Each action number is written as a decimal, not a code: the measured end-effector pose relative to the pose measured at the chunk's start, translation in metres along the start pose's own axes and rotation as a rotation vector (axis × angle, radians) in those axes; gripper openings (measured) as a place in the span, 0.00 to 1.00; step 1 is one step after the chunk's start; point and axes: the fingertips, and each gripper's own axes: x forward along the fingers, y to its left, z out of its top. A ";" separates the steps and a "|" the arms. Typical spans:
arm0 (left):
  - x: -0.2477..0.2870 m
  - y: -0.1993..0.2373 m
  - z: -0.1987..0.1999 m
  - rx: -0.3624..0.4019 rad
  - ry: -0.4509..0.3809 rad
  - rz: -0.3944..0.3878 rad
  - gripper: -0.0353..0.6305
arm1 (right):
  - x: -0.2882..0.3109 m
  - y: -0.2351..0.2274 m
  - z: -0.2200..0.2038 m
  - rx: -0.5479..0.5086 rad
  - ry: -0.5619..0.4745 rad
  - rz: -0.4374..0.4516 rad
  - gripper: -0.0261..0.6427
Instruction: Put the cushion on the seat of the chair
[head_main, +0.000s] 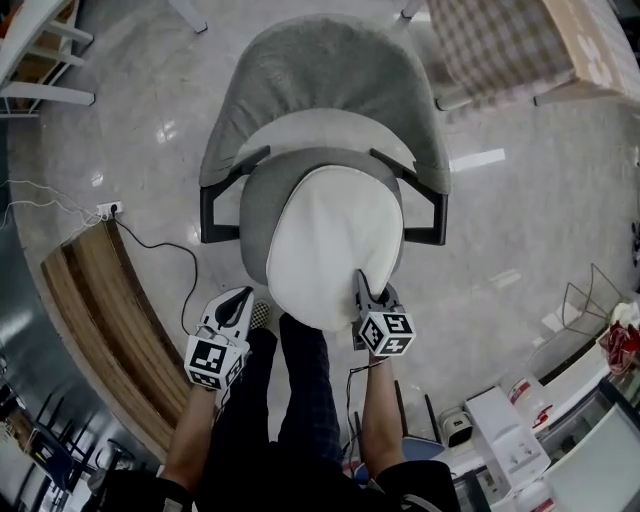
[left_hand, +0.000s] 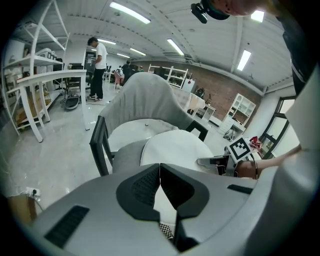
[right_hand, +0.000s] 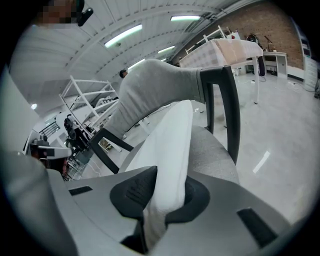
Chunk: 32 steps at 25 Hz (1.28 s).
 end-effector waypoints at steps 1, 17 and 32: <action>0.003 -0.001 0.000 -0.003 0.001 -0.003 0.08 | 0.002 -0.004 -0.003 0.011 0.005 -0.001 0.14; 0.026 -0.005 -0.006 -0.005 0.033 -0.001 0.08 | 0.024 -0.040 -0.025 0.085 0.039 -0.015 0.17; 0.032 -0.012 -0.012 -0.025 0.043 0.006 0.08 | 0.029 -0.060 -0.035 0.099 0.076 -0.077 0.28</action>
